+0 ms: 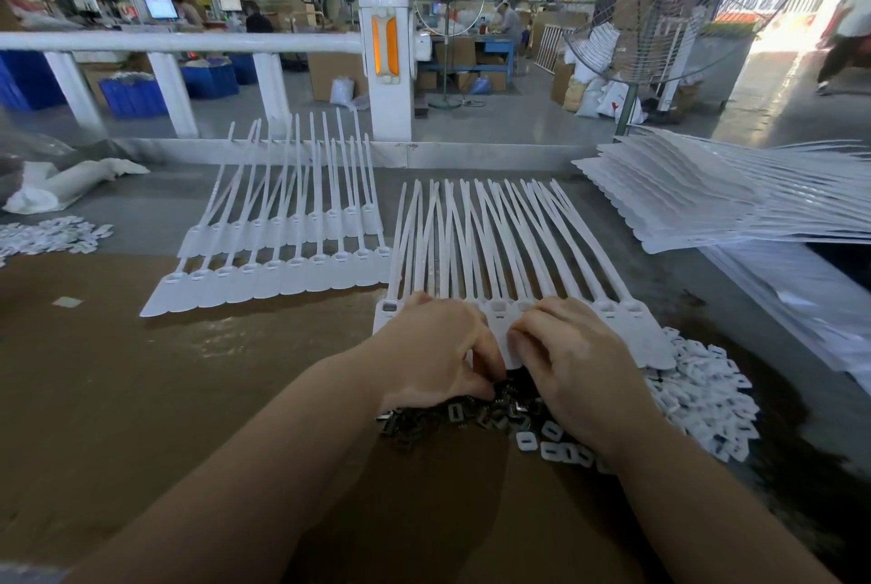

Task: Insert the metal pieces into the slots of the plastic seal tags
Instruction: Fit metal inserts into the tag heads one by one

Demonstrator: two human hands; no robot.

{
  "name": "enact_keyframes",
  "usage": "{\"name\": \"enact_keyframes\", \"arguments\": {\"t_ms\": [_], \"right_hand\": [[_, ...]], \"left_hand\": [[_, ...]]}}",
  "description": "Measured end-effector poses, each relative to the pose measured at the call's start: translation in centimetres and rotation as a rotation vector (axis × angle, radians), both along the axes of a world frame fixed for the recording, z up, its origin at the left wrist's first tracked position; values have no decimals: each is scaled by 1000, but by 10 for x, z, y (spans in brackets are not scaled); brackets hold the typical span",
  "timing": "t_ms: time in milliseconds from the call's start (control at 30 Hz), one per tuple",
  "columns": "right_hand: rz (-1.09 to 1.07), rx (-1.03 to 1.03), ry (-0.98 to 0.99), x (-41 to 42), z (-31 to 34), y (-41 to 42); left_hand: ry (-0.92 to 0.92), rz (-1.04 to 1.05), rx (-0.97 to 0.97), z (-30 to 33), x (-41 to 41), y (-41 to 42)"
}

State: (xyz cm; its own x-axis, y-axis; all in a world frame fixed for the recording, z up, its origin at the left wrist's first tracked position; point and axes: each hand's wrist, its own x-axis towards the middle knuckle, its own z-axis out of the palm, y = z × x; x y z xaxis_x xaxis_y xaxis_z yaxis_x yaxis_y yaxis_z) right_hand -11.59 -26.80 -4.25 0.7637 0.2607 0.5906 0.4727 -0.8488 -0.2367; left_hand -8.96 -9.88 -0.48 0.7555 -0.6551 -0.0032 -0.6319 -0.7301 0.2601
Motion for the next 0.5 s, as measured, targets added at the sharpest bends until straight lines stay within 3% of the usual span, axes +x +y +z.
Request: {"name": "enact_keyframes", "arguments": {"t_ms": [233, 500], "right_hand": [[-11, 10, 5, 0, 0, 1], [1, 29, -14, 0, 0, 2]], "left_hand": [[-13, 6, -11, -6, 0, -2], [14, 74, -167, -7, 0, 0]]}}
